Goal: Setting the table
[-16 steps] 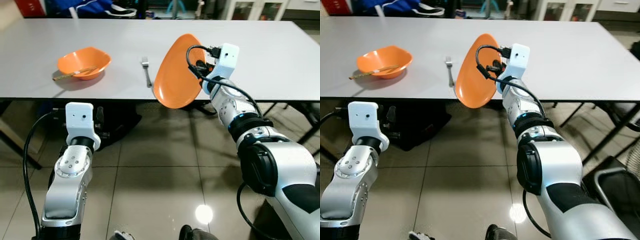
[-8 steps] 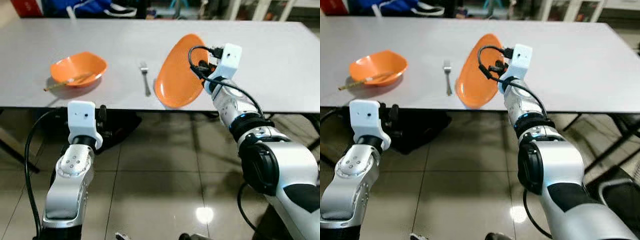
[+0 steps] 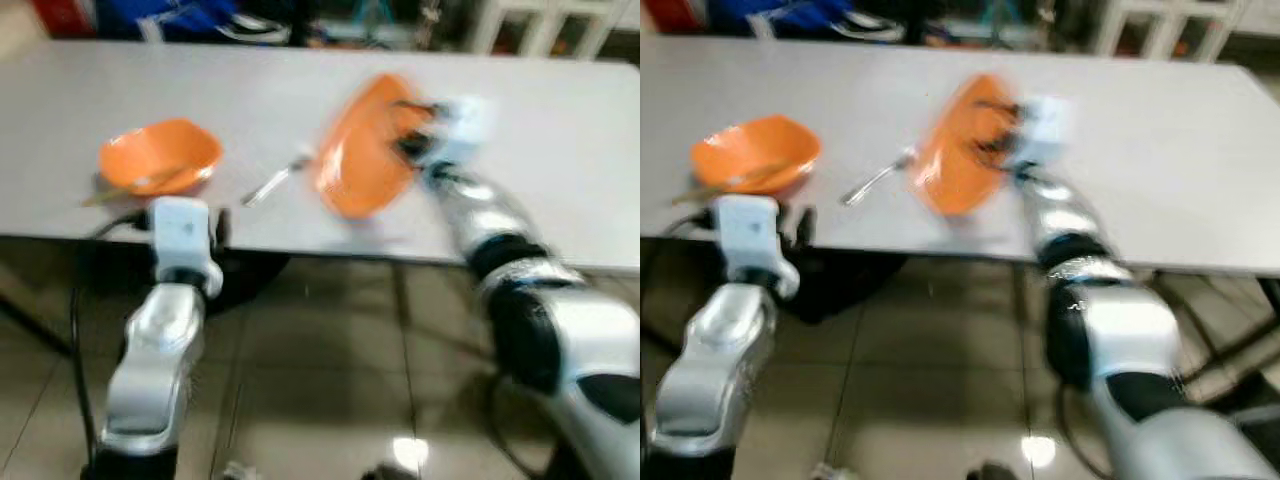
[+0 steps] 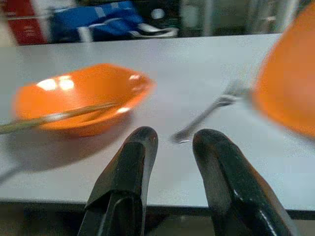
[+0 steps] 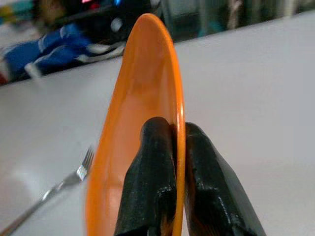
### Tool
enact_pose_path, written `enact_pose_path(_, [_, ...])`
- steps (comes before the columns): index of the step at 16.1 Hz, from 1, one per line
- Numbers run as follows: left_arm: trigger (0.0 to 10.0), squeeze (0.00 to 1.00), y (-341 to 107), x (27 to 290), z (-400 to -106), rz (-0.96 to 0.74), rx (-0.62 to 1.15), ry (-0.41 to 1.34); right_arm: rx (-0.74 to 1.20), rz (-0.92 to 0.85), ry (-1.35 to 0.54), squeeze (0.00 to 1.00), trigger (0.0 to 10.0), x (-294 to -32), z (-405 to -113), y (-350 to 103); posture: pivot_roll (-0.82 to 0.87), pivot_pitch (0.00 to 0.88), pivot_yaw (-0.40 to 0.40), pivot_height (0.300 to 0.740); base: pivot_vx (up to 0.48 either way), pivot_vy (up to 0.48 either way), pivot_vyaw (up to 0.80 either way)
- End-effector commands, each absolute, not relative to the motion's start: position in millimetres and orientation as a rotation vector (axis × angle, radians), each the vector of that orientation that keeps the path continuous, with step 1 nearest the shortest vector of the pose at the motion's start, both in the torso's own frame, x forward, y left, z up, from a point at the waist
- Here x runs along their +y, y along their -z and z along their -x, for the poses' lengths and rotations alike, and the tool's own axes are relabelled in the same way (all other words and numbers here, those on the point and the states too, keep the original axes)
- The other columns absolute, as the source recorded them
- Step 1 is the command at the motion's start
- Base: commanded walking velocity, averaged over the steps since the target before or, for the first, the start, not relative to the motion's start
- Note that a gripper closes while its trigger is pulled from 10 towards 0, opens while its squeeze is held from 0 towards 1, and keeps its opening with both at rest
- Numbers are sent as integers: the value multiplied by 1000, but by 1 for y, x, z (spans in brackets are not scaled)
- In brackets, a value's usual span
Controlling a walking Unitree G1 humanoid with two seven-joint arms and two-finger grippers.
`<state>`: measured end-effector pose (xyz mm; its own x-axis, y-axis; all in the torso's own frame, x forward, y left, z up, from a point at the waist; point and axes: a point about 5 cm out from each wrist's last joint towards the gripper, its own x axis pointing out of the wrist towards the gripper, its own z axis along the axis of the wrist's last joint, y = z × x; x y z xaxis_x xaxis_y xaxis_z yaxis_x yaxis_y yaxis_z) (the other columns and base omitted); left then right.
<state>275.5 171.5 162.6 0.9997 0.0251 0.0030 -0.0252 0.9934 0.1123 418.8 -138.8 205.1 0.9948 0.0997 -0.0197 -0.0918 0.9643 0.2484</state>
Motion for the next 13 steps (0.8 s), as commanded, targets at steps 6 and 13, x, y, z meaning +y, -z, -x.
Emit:
enact_pose_path(6, [10000,0,-160,182,-272,-122,15,-64,46,-242,-167,0,10000,-112,-418,-204,33,65,6,740,0,0,0])
enact_pose_path(13, [10000,0,-159,185,-266,-130,21,-74,24,-356,-227,0,10000,-98,-422,-230,57,63,6,740,0,0,0])
